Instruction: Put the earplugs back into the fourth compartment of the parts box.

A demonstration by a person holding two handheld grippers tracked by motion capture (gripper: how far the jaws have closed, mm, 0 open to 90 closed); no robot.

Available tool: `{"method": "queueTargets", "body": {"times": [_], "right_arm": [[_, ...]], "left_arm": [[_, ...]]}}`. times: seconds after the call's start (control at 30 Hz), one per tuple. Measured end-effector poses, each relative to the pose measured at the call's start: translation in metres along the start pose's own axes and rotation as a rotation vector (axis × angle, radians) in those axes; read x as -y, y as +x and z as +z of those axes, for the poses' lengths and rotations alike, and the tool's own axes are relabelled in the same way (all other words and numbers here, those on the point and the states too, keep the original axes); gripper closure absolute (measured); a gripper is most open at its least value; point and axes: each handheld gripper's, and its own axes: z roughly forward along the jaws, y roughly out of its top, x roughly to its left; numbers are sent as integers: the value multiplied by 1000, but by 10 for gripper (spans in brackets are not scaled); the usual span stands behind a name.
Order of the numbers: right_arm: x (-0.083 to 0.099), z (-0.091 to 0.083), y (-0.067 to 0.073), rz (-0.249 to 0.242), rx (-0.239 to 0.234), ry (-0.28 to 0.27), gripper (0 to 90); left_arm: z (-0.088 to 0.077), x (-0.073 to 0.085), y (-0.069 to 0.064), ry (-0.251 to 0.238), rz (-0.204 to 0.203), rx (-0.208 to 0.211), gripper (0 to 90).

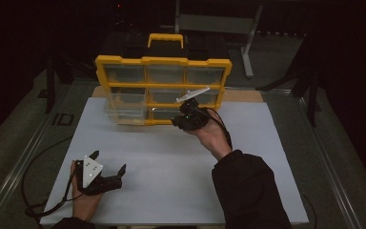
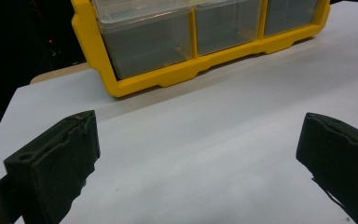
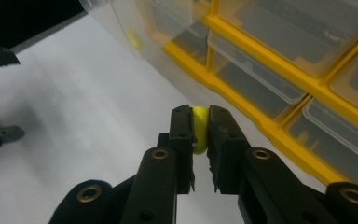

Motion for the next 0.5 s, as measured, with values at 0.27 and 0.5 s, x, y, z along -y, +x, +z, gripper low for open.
{"method": "queueTargets", "body": {"times": [0.27, 0.5], "right_arm": [[-11, -1, 2, -7, 3, -13, 802], [-19, 0, 2, -3, 9, -17, 802]], "left_arm": [[0, 0, 0, -2, 0, 0, 0], [0, 0, 0, -3, -1, 0, 0]]}}
